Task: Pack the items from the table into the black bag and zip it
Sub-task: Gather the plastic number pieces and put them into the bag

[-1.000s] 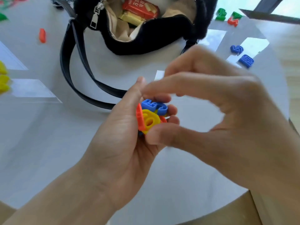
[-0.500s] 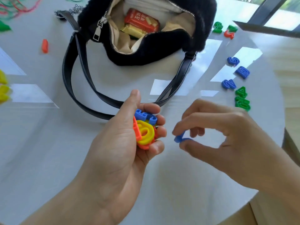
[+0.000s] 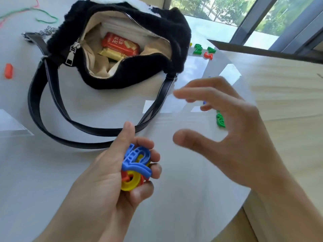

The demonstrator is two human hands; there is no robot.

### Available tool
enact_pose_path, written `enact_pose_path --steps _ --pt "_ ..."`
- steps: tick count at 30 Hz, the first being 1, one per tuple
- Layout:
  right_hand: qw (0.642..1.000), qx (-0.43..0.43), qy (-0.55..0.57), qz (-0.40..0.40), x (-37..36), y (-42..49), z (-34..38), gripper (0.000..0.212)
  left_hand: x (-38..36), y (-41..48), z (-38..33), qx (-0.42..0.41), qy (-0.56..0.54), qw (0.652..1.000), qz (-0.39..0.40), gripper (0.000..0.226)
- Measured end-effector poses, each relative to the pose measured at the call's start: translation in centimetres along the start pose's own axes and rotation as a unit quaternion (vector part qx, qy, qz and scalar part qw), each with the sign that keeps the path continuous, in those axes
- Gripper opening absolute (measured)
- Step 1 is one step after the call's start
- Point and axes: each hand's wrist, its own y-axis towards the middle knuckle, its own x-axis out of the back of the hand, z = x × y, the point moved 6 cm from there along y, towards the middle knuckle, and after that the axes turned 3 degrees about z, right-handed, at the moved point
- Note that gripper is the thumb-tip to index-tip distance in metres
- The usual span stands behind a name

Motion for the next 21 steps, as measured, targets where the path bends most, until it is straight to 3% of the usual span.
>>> enact_pose_path --steps 2,4,6,12,15,21 --pt "0.988 -0.117 -0.095 -0.03 2.1 0.2 -4.4 0.068 -0.1 0.0 0.3 0.001 -0.004 1.0 0.016 0.038" --pt "0.948 -0.257 -0.187 0.009 3.0 -0.3 -9.0 0.084 -0.1 0.1 0.7 0.01 -0.012 1.0 0.019 0.038" --pt "0.915 -0.328 -0.227 0.069 2.9 -0.5 -12.2 0.088 -0.3 0.2 1.0 0.02 -0.01 0.999 0.024 0.039" --pt "0.908 -0.317 -0.232 0.145 3.0 2.5 -15.1 0.088 -1.0 0.5 2.1 0.051 -0.031 0.998 0.022 0.04" --pt "0.911 -0.28 -0.249 0.172 2.5 3.5 -15.0 0.067 -1.4 0.9 2.4 0.059 -0.041 0.997 0.024 0.04" --pt "0.933 -0.244 -0.225 0.136 1.9 3.5 -14.7 0.033 -1.3 1.3 2.8 0.061 -0.041 0.997 0.029 0.041"
